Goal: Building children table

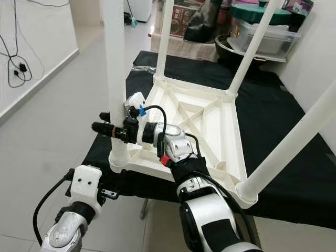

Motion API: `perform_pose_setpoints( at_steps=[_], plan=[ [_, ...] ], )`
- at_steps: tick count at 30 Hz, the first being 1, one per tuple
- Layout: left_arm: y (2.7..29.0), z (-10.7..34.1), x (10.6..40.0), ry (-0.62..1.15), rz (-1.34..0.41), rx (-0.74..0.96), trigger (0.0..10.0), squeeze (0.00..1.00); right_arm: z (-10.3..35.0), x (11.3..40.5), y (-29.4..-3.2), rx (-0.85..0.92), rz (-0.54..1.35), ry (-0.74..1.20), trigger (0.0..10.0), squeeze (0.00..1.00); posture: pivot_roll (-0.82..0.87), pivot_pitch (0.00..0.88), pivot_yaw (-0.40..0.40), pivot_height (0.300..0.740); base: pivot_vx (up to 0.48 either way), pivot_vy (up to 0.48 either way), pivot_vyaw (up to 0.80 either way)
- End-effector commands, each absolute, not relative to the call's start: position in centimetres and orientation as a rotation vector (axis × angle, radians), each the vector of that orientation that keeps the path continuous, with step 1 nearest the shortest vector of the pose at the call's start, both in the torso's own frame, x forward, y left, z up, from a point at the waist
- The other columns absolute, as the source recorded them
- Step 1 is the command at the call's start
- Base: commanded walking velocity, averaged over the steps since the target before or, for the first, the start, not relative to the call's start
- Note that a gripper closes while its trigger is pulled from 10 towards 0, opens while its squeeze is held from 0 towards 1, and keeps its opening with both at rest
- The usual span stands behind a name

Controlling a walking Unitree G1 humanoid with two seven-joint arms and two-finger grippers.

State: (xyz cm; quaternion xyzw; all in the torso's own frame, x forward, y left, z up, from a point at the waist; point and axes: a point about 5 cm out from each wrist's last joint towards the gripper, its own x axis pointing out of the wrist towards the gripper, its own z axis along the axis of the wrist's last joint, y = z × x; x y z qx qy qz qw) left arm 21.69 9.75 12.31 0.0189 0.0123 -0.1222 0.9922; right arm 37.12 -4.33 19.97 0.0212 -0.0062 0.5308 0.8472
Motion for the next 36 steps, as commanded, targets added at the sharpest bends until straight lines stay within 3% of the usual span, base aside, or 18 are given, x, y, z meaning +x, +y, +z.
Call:
perform_pose_setpoints(
  at_steps=[1, 3, 4, 5, 7, 9, 10, 11, 13, 15, 19, 20, 21, 26, 27, 33, 34, 36],
  plan=[
    [9.7, 12.3, 21.6, 0.028, -0.242, 0.039, 10.0, 0.0, 19.9, 38.1, -5.8, 0.065, 0.943, -0.003, 0.0, 0.0, 0.12, 0.038, -0.13, 0.74, 0.0, 0.0, 0.0],
    [9.8, 12.3, 21.6, 0.029, -0.24, 0.039, 10.0, 0.0, 19.8, 39.0, -7.5, 0.082, 0.636, -0.019, 0.0, 0.0, 0.12, 0.042, -0.126, 0.74, 0.0, 0.0, 0.0],
    [9.8, 12.3, 21.6, 0.029, -0.24, 0.039, 10.0, 0.0, 19.8, 39.0, -7.5, 0.082, 0.636, -0.019, 0.0, 0.0, 0.12, 0.042, -0.126, 0.74, 0.0, 0.0, 0.0],
    [9.8, 12.3, 21.6, 0.029, -0.24, 0.04, 10.0, 0.0, 19.5, 39.2, -8.6, 0.089, 0.446, -0.009, 0.0, 0.0, 0.12, 0.04, -0.125, 0.74, 0.0, 0.0, 0.0],
    [9.8, 12.3, 21.6, 0.029, -0.24, 0.04, 10.0, 0.0, 19.5, 39.2, -8.6, 0.089, 0.446, -0.009, 0.0, 0.0, 0.12, 0.04, -0.125, 0.74, 0.0, 0.0, 0.0],
    [9.8, 12.2, 21.7, 0.031, -0.242, 0.042, 10.0, 0.0, 18.6, 38.8, -9.8, 0.108, 0.203, 0.029, 0.0, 0.0, 0.11, 0.039, -0.12, 0.74, 0.0, 0.0, 0.0],
    [9.8, 12.2, 21.7, 0.031, -0.242, 0.042, 10.0, 0.0, 18.6, 38.8, -9.8, 0.108, 0.203, 0.029, 0.0, 0.0, 0.11, 0.039, -0.12, 0.74, 0.0, 0.0, 0.0],
    [9.8, 12.2, 21.7, 0.031, -0.244, 0.043, 10.0, 0.0, 18.3, 37.9, -9.6, 0.098, 0.081, 0.03, 0.0, 0.0, 0.12, 0.042, -0.12, 0.74, 0.0, 0.0, 0.0],
    [9.8, 12.2, 21.7, 0.031, -0.244, 0.043, 10.0, 0.0, 18.3, 37.9, -9.6, 0.098, 0.081, 0.03, 0.0, 0.0, 0.12, 0.042, -0.12, 0.74, 0.0, 0.0, 0.0],
    [9.7, 12.3, 21.7, 0.027, -0.246, 0.045, 10.0, 0.0, 18.1, 36.3, -8.8, 0.114, -0.1, 0.035, 0.0, 0.0, 0.12, 0.054, -0.123, 0.74, 0.0, 0.0, 0.0],
    [9.7, 12.4, 21.8, 0.025, -0.246, 0.044, 10.0, 0.0, 18.0, 35.6, -8.2, 0.128, -0.198, 0.047, 0.0, 0.0, 0.12, 0.055, -0.123, 0.74, 0.0, 0.0, 0.0],
    [9.7, 12.4, 21.8, 0.026, -0.244, 0.044, 10.0, 0.0, 17.9, 35.6, -7.7, 0.144, -0.184, 0.043, 5.6, 0.0, 0.13, 0.052, -0.13, 0.74, 0.0, 0.0, 0.0],
    [9.7, 12.4, 21.8, 0.026, -0.242, 0.044, 10.0, 0.0, 18.1, 35.6, -7.3, 0.202, -0.171, 0.033, 10.0, 0.0, 0.13, 0.052, -0.13, 0.74, 0.0, 0.0, 0.0],
    [9.8, 12.5, 21.7, 0.02, -0.24, 0.047, 10.0, 0.0, 19.6, 35.6, -7.4, 0.236, -0.146, -0.042, 10.0, 0.0, 0.13, 0.056, -0.139, 0.74, 0.0, 0.0, 0.0],
    [9.8, 12.5, 21.8, 0.021, -0.241, 0.049, 10.0, 0.0, 19.7, 35.7, -7.8, 0.235, -0.13, -0.051, 10.0, 1.0, 0.12, 0.052, -0.136, 0.74, 0.0, 0.0, 0.0],
    [9.8, 12.4, 21.9, 0.023, -0.246, 0.051, 10.0, 0.0, 20.2, 36.4, -9.5, 0.219, -0.106, -0.08, 10.0, 1.0, 0.12, 0.052, -0.133, 0.74, 0.0, 0.0, 0.0],
    [9.8, 12.4, 21.9, 0.025, -0.244, 0.051, 10.0, 0.0, 20.7, 36.9, -10.4, 0.229, -0.079, -0.098, 10.0, 0.0, 0.12, 0.054, -0.134, 0.74, 0.0, 0.0, 0.0],
    [9.7, 12.4, 22.0, 0.025, -0.244, 0.052, 10.0, 0.0, 21.7, 37.7, -11.6, 0.252, 0.088, -0.15, 10.0, 0.0, 0.12, 0.054, -0.136, 0.74, 0.0, 0.0, 0.0]
  ],
)
